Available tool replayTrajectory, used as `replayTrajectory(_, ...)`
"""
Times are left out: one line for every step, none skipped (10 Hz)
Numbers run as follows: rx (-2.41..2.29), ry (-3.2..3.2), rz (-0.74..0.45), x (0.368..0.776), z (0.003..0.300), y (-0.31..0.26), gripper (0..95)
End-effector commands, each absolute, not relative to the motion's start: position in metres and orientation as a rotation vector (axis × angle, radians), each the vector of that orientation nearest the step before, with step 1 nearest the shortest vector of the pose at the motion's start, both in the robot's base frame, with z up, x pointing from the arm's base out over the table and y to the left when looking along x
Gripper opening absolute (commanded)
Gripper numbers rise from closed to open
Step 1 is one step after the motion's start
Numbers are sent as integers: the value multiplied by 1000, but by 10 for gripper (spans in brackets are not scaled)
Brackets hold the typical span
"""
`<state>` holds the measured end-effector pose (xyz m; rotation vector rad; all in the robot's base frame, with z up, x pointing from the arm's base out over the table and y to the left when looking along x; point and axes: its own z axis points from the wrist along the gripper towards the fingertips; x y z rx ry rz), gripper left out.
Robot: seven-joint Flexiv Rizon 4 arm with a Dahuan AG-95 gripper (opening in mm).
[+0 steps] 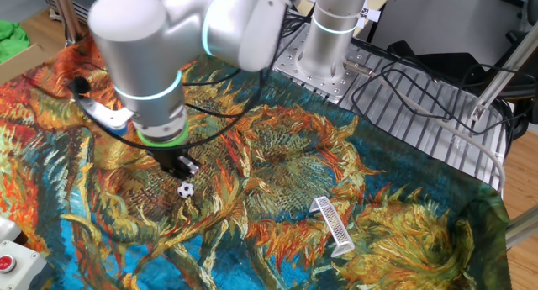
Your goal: Push the soccer ball into the goal
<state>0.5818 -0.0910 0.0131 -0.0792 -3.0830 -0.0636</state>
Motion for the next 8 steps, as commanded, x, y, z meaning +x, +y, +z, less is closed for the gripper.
replayTrajectory(-120, -3082, -73, 577, 14, -76, 0)
replayTrajectory(-138, -3082, -75, 576, 14, -70, 0)
replayTrajectory(-152, -3082, -78, 575, 15, -64, 0)
replayTrajectory(-160, -3082, -74, 574, 15, -60, 0)
replayTrajectory(-155, -3083, -53, 574, 15, -60, 0)
replayTrajectory(-154, -3083, -53, 575, 14, -60, 0)
replayTrajectory(-147, -3084, -40, 577, 13, -61, 0)
replayTrajectory(-115, -3086, 32, 579, 11, -64, 0)
